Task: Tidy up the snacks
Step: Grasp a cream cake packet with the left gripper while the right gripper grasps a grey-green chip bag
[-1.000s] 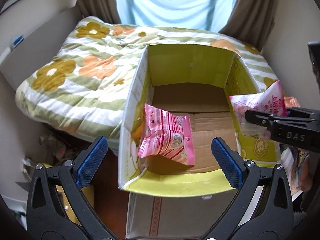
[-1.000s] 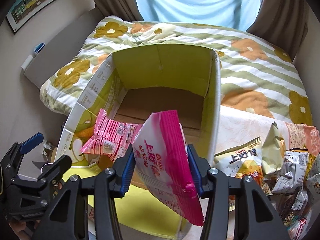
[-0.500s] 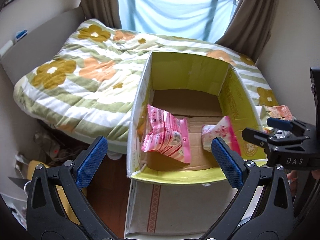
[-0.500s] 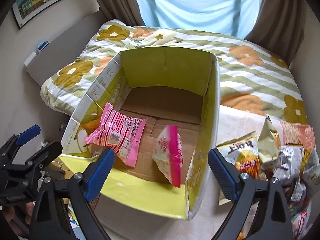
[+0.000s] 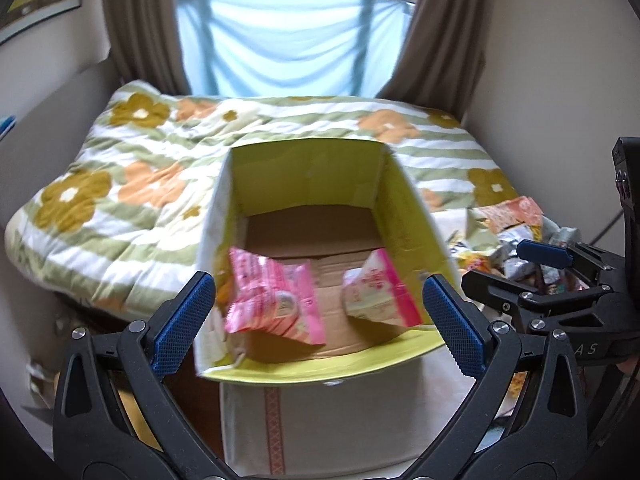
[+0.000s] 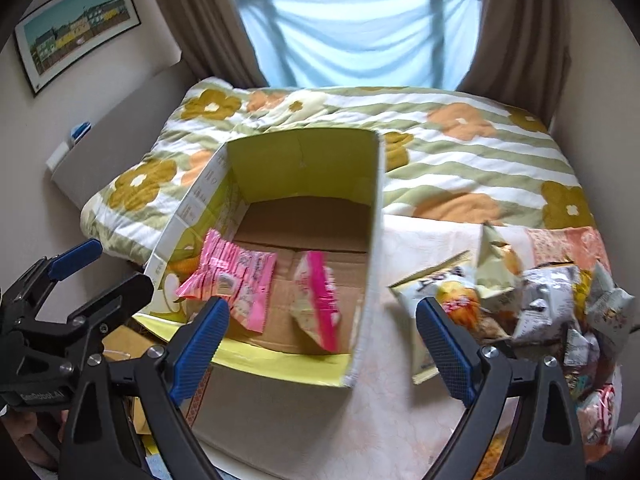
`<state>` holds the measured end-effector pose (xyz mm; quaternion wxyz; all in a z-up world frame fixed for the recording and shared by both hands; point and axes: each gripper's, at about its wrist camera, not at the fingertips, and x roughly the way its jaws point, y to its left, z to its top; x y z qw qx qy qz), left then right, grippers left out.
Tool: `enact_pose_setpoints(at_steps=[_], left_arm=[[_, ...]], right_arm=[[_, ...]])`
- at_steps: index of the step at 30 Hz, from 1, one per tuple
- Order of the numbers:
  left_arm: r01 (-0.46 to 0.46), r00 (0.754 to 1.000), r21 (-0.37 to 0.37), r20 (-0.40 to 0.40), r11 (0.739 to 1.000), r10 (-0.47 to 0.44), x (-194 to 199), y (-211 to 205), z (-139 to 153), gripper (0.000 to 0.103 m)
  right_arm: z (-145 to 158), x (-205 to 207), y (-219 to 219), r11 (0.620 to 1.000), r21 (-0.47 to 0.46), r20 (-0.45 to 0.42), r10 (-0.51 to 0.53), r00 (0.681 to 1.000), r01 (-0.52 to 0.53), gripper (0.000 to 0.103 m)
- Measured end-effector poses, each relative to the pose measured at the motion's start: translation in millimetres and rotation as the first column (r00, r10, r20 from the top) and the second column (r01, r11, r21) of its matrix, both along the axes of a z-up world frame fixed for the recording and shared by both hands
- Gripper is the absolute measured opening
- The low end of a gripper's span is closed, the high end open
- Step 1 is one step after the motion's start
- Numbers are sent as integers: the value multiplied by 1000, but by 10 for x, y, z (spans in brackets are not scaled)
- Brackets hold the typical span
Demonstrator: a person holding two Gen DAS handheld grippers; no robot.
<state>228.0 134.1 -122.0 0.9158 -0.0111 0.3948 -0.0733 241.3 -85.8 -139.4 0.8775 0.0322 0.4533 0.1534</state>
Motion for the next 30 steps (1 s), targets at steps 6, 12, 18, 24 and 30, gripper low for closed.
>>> enact_pose_setpoints(at_steps=[6, 12, 18, 24, 30], left_arm=[[32, 999, 14, 11, 999, -32, -19, -325, 74, 103], [63, 998, -22, -6, 998, -63, 30, -810, 111, 103], [85, 996, -46, -17, 995, -86, 76, -1399, 121, 103], [121, 989, -89, -70, 989, -128, 245, -1972, 7, 103], [149, 977, -77, -140, 986, -158, 550, -2454, -233, 103]], right_arm=[[173, -46, -423, 999, -3, 63, -33, 997, 33, 93], [310, -26, -987, 998, -17, 92, -61, 994, 63, 93], [368, -31, -1649, 994, -35, 131, -100, 986, 105, 93], [299, 12, -2262, 990, -67, 121, -114, 986, 123, 93], [112, 86, -2767, 985, -96, 109, -134, 985, 145, 93]])
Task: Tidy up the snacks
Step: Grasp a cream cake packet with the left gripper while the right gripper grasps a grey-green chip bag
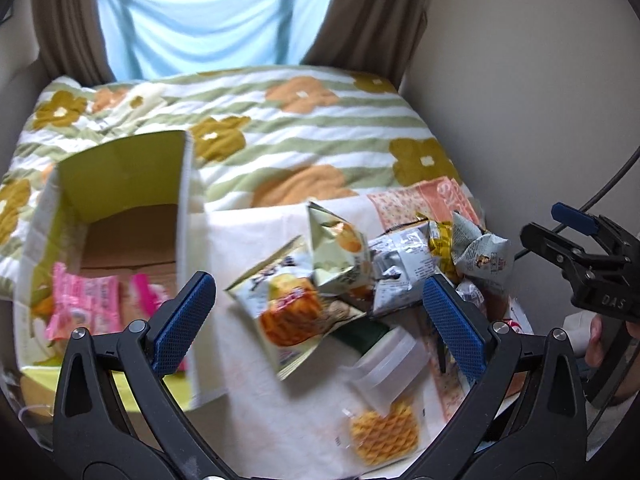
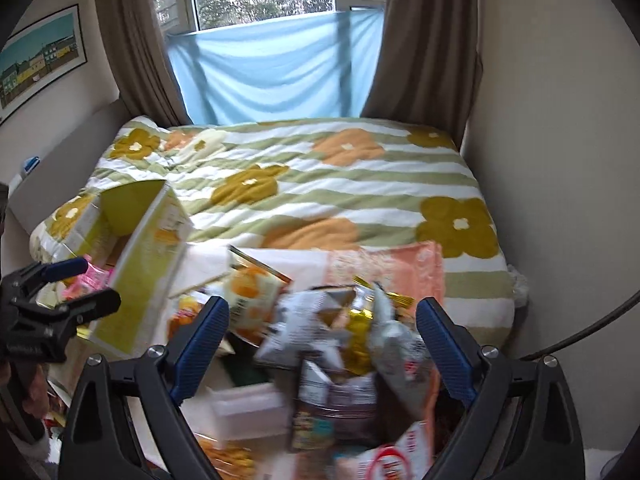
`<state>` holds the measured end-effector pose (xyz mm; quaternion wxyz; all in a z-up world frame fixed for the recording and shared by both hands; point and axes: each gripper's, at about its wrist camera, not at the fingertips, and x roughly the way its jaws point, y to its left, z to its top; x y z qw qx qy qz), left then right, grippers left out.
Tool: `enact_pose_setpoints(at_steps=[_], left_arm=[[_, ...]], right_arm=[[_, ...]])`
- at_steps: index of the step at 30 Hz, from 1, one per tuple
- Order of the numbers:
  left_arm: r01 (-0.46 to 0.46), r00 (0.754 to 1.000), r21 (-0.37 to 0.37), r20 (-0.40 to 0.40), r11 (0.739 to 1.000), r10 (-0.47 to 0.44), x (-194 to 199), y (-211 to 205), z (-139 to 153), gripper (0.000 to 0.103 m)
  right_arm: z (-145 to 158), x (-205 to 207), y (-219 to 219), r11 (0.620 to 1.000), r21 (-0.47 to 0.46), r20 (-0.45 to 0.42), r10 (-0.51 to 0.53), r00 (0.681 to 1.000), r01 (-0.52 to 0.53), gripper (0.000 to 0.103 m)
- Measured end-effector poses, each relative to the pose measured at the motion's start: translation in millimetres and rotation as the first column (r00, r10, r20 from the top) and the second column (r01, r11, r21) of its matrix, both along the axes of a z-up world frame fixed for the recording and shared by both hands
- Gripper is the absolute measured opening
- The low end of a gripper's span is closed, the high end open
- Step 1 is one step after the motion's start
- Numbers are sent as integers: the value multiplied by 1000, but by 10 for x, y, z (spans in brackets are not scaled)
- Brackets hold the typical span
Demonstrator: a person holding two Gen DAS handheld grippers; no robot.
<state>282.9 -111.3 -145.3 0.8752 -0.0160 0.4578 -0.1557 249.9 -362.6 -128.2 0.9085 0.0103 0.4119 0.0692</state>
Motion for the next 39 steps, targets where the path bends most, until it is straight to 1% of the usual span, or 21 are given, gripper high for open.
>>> enact_pose_setpoints(at_steps=[1, 3, 7, 10, 13, 15, 18, 22, 25, 27, 30, 32, 37, 38, 39], left_arm=[[16, 999, -19, -34, 1000, -17, 84, -77, -75, 103], [20, 997, -40, -74, 999, -23, 226, -149, -199, 103], [38, 992, -3, -118, 999, -39, 489, -294, -424, 103], [61, 984, -4, -166, 998, -61, 712, -412, -612, 103], [80, 969, -42, -231, 996, -87, 931, -481, -825, 103], [92, 962, -29, -255, 995, -97, 1017, -544, -941, 102], [129, 953, 19, -278, 991, -119, 1123, -656, -1126, 100], [161, 941, 31, -306, 986, -144, 1210, -741, -1304, 97], [176, 932, 41, -327, 984, -153, 1252, -785, -1410, 91], [177, 928, 43, -340, 983, -152, 1278, -803, -1455, 82], [180, 921, 41, -357, 983, -154, 1304, -826, -1513, 79], [195, 918, 53, -360, 979, -163, 1296, -847, -1540, 78], [210, 911, 55, -374, 976, -175, 1290, -845, -1599, 76], [214, 910, 60, -375, 975, -176, 1288, -845, -1611, 72], [218, 911, 64, -373, 974, -179, 1282, -843, -1615, 71]], right_arm=[[-55, 20, -88, 1000, 9, -9, -1, 1000, 1, 93], [-168, 57, -239, 1000, 28, -29, -9, 1000, 10, 93], [-375, 134, -443, 999, 38, -70, -23, 997, 26, 93], [-546, 217, -530, 998, 54, -111, -25, 994, 31, 93], [-694, 302, -565, 998, 59, -147, -28, 989, 37, 93], [-778, 344, -572, 997, 57, -169, -35, 985, 45, 93], [-894, 380, -602, 997, 53, -196, -48, 979, 59, 93], [-1022, 417, -639, 997, 41, -224, -60, 973, 71, 93], [-1105, 439, -680, 996, 38, -238, -75, 968, 86, 93], [-1157, 453, -704, 994, 47, -248, -82, 965, 97, 93], [-1210, 484, -714, 993, 53, -261, -86, 962, 103, 92], [-1221, 498, -699, 993, 51, -263, -86, 961, 102, 87], [-1257, 544, -672, 993, 52, -275, -90, 957, 108, 82], [-1273, 549, -673, 992, 55, -279, -92, 956, 112, 81], [-1281, 549, -664, 992, 52, -282, -97, 954, 116, 80]])
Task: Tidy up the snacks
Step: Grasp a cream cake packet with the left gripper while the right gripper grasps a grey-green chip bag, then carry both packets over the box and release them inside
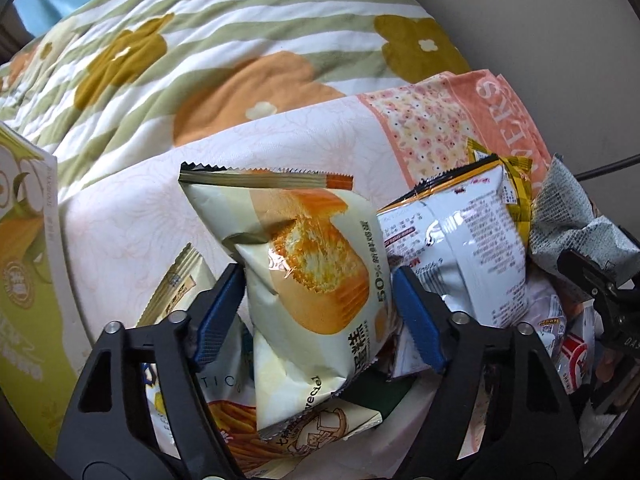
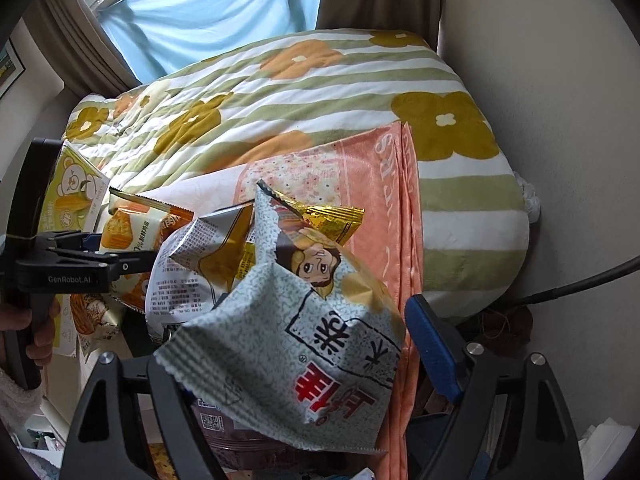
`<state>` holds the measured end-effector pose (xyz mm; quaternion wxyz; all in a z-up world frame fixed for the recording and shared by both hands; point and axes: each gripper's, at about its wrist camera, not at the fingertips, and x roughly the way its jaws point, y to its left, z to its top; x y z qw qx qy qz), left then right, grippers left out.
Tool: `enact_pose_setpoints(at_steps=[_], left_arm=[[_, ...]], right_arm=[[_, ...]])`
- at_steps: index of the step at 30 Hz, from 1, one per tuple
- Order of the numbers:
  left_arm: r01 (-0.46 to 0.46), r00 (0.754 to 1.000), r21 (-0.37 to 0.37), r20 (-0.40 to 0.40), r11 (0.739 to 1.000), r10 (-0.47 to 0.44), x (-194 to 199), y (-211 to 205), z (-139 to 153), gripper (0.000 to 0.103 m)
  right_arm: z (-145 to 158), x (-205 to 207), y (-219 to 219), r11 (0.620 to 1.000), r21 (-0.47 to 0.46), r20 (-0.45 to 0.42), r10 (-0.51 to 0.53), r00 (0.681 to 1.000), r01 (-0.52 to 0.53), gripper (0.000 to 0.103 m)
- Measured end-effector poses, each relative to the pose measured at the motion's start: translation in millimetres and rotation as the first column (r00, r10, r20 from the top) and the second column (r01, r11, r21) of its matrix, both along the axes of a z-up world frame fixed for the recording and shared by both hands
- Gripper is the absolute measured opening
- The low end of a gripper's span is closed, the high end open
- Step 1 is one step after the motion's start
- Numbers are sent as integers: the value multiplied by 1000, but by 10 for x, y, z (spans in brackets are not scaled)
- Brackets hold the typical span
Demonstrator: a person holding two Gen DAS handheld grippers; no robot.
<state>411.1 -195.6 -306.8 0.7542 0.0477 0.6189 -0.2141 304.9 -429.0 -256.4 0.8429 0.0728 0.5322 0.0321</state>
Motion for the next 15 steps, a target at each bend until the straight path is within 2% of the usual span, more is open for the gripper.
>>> enact_pose_setpoints(at_steps=[3, 5, 10, 13, 15], left_arm=[[2, 1000, -15, -2, 1000, -2, -3, 18, 14, 64], [0, 1000, -16, -5, 1000, 0, -15, 25, 28, 63], [-2, 1000, -17, -2, 1000, 2, -82, 40, 64, 62], [-8, 1000, -18, 8, 1000, 8, -121, 55, 117, 62], [-12, 1000, -13, 22, 1000, 12, -148, 62, 168, 62]], right_arm=[[-38, 0, -2, 1000, 0, -11, -3, 1000, 3, 75], [-55, -3, -10, 1000, -1, -15, -8, 1000, 8, 70], [-50, -29, -36, 1000, 6, -13, -25, 1000, 25, 65], [-22, -42, -43, 1000, 14, -5, -23, 1000, 23, 56], [-8, -48, -35, 1000, 16, -3, -18, 1000, 18, 53]])
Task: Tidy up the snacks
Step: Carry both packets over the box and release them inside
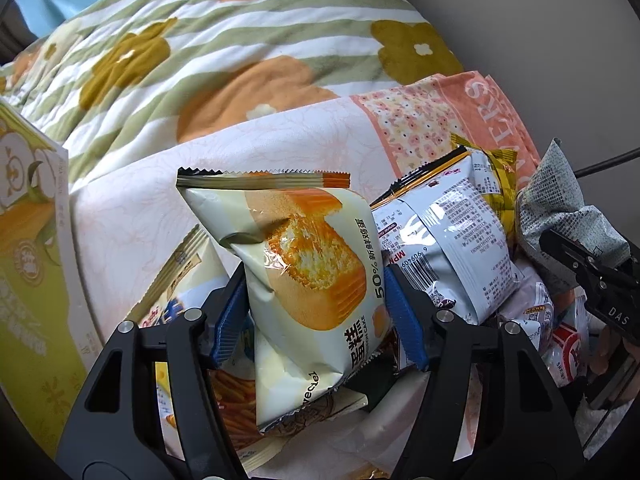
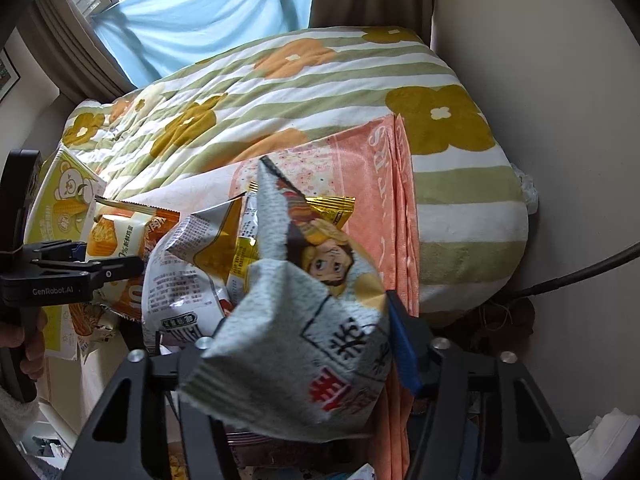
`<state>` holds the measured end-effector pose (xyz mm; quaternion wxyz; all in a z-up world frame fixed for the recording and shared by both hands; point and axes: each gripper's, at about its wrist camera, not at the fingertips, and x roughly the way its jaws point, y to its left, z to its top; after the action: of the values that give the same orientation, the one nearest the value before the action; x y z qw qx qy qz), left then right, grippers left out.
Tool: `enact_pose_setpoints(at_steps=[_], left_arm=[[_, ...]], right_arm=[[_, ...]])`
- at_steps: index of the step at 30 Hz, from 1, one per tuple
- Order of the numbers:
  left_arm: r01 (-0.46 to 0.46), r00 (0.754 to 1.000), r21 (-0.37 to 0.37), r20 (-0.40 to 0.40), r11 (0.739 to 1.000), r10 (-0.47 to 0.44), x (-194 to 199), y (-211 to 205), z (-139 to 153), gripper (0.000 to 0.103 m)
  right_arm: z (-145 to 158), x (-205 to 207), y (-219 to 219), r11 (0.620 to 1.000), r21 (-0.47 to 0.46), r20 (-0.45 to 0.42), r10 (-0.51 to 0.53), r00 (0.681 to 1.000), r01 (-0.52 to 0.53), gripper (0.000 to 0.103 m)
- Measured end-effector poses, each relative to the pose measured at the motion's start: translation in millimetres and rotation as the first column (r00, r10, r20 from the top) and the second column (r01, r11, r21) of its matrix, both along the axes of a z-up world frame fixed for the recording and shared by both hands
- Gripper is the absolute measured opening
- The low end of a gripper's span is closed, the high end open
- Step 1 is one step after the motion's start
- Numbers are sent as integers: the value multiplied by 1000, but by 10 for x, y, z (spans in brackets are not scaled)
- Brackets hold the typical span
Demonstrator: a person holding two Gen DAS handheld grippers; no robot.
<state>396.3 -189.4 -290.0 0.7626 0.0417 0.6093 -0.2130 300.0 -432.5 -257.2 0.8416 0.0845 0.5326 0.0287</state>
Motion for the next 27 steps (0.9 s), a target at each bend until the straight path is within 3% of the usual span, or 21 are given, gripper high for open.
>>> enact_pose_setpoints(at_steps=[8, 16, 22, 27], left_arm=[[-27, 998, -5, 58, 1000, 27, -84, 52, 270, 62], [-77, 986, -49, 145, 996, 83, -266, 163, 737, 62], [-174, 952, -121, 233, 977, 198, -506, 463, 1269, 62], [-263, 907, -165, 295, 951, 302, -654, 893, 1647, 62]], right_arm=[[133, -88, 22, 1000, 15, 40, 2, 999, -3, 50], [560, -237, 66, 1000, 17, 129, 19, 991, -21, 50], [1017, -299, 209, 996, 37, 197, 73, 978, -82, 50], [1329, -256, 474, 985, 19, 263, 160, 951, -171, 50]])
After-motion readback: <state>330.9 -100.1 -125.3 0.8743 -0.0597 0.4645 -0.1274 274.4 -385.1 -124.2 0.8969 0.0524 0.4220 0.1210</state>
